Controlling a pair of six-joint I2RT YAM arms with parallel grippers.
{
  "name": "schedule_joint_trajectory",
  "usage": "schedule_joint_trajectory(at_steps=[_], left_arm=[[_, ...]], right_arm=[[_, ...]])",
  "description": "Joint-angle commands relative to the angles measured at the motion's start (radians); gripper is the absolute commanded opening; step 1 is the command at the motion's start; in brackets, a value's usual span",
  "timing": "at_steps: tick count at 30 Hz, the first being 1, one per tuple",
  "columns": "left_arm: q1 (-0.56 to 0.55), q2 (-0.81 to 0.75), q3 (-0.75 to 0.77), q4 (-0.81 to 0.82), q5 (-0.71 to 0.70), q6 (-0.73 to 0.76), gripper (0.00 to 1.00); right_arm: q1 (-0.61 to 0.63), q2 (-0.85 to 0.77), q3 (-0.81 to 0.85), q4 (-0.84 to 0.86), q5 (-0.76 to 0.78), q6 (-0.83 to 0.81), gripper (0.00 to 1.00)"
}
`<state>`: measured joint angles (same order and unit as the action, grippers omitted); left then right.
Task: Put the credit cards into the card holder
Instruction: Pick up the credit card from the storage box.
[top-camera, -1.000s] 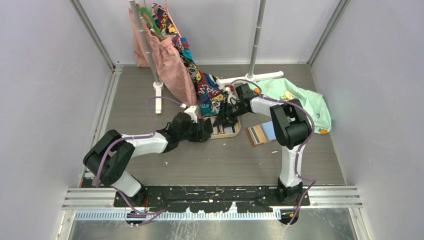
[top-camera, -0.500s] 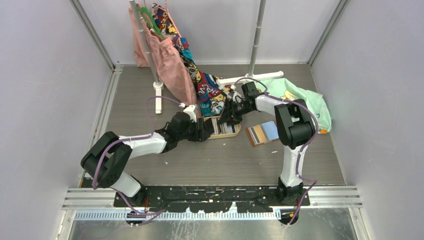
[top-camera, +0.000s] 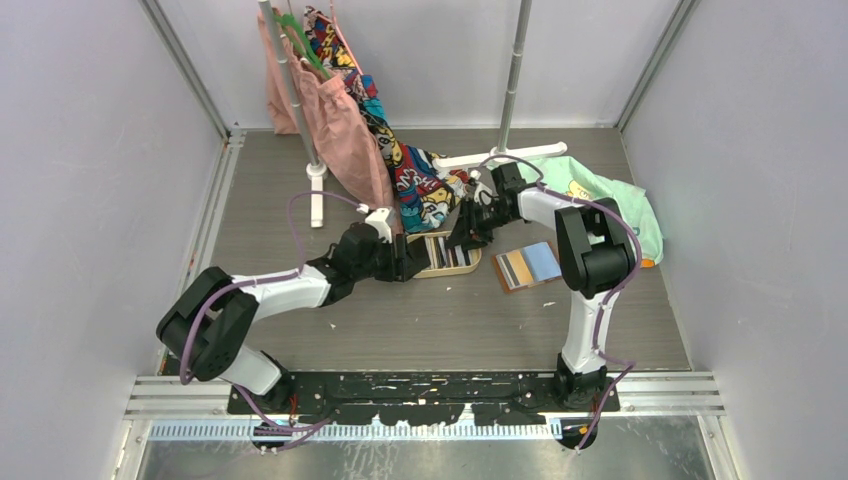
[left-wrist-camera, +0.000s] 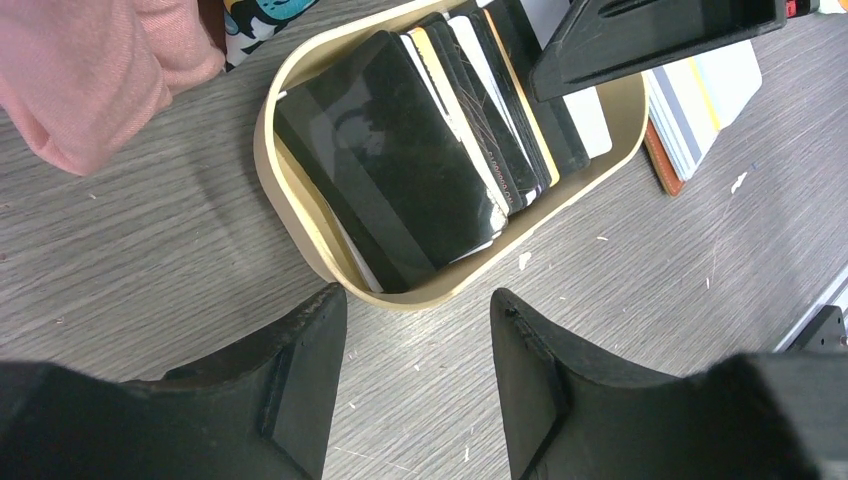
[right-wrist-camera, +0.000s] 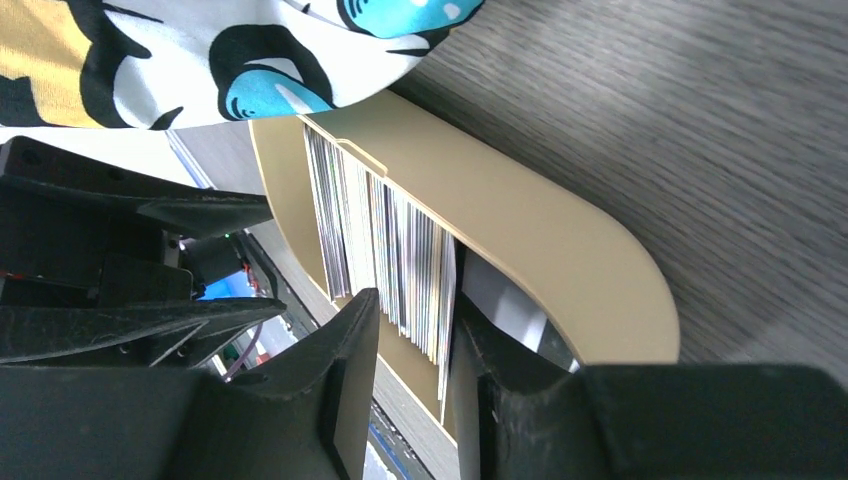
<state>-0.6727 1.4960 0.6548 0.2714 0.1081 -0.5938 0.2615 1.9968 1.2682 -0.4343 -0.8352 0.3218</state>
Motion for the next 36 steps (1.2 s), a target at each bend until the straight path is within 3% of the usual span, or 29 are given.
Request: schedule_joint_trajectory(at_steps=[1,11,20,36], left_arm=[[0.004,-0.042,0.010,0.023,-0.006,0.016,0.55],[0.005,-0.051,0.003,0.023,-0.007,0.016,0.55],[0.005,-0.052,0.003,0.023,-0.005,0.017,0.55],[0.005,-0.056,0.003,0.021,-0.002,0.016,0.55]], right_arm=[[-0.010,-0.072,0.041,-0.032,0.032,-0.030,0.36],[-0.015,-0.089,0.053,-0.071,0.091,-0.066,0.38],[-0.016,-0.093,0.054,-0.075,0.097,-0.066,0.28],[-0.027,-0.112,0.055,-0.080,0.097,-0.070,0.22]])
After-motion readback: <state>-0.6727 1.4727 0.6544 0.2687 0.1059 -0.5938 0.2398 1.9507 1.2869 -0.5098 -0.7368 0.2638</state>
